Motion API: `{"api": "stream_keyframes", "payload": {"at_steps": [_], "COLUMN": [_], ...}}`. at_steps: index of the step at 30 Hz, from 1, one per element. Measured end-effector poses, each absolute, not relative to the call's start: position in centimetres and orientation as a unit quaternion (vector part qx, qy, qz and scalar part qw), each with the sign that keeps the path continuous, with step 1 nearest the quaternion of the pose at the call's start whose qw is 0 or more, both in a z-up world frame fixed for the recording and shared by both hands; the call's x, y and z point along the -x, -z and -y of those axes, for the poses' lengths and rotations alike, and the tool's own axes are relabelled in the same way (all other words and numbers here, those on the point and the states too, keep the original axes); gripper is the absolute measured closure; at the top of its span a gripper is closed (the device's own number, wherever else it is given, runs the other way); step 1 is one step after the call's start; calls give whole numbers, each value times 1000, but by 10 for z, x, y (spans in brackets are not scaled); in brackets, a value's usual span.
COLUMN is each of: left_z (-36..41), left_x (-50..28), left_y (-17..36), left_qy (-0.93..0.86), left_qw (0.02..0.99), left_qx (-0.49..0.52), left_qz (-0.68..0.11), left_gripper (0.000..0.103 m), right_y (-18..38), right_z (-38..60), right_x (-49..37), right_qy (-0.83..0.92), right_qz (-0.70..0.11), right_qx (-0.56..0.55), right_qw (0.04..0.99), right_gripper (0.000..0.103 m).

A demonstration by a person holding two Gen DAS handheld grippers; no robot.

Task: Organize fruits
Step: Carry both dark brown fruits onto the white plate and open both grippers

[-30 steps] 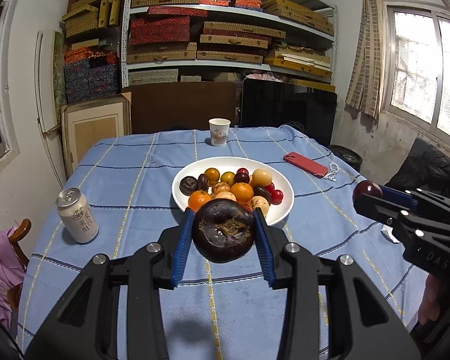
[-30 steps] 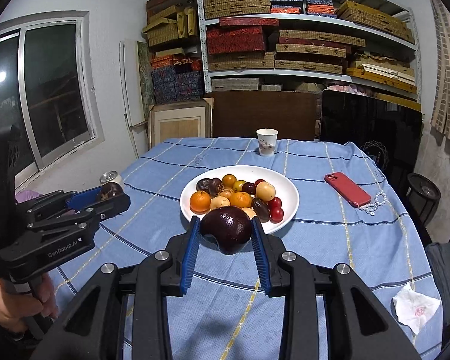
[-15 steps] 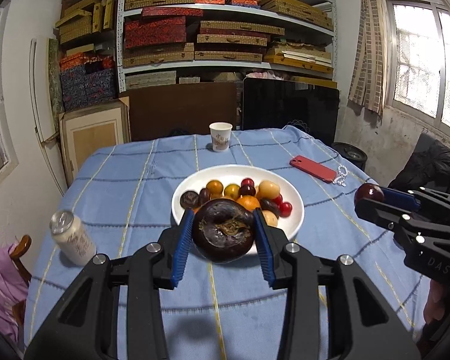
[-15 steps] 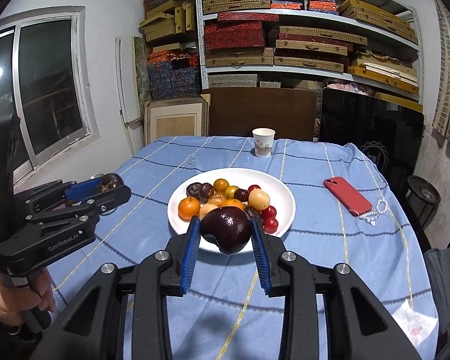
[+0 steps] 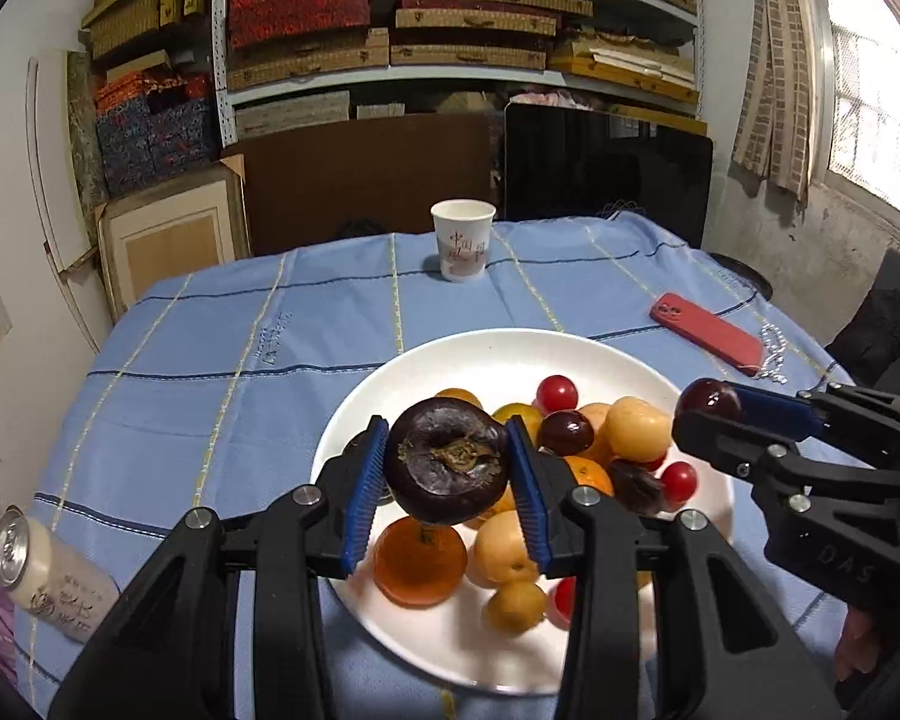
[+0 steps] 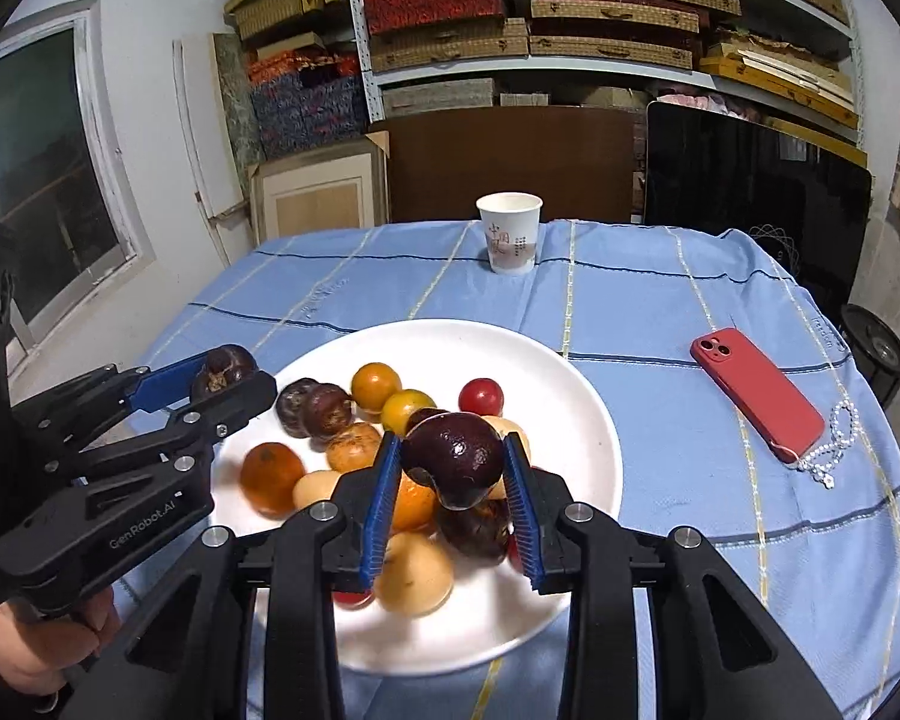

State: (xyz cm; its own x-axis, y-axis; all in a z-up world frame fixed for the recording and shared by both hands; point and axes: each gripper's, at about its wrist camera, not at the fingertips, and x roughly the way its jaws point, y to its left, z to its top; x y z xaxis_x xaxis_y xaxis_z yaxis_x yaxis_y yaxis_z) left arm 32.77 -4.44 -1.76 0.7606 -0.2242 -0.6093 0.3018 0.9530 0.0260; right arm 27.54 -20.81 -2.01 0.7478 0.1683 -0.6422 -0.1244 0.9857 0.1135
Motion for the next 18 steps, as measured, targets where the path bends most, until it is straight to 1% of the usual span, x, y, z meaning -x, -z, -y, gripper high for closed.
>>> {"api": "stream_keyframes", "payload": {"at_steps": [1,2,3,4,5,6,7,8,9,11,13,14,17,18], "left_z": [45,45,46,46,46,45,43,40,37,28,22,21,13,10], "left_x": [-333,-337,-340,-342,-344,-344,-343,-341,-338,-329,-315,-307,-283,-275], "left_y": [21,24,26,28,29,29,29,27,24,17,10,7,-3,-6], "left_qy": [144,142,139,140,139,135,134,134,130,120,114,108,103,102], "left_qw": [935,935,936,936,937,938,939,940,942,947,951,952,952,952], "left_qx": [-61,-62,-64,-63,-63,-64,-62,-58,-54,-45,-47,-53,-49,-47], "left_qz": [-319,-320,-318,-316,-315,-313,-310,-308,-305,-294,-284,-282,-282,-285], "left_gripper": [62,53,44,40,33,29,28,23,15,7,6,5,5,5], "right_y": [23,26,29,30,31,31,30,29,27,22,16,14,5,1], "right_z": [208,208,207,206,204,204,204,205,206,209,212,213,214,214], "right_x": [-279,-283,-285,-287,-288,-288,-286,-284,-281,-274,-261,-255,-229,-220], "right_qy": [-75,-75,-78,-78,-77,-80,-79,-79,-82,-86,-90,-91,-92,-94], "right_qz": [-349,-353,-355,-356,-357,-355,-351,-347,-344,-339,-333,-331,-325,-321], "right_qx": [-31,-32,-31,-27,-24,-24,-24,-24,-28,-36,-44,-46,-47,-48], "right_qw": [934,932,931,931,931,931,933,934,935,936,938,938,940,941], "right_gripper": [68,68,64,61,55,49,47,45,44,43,43,43,43,41]}}
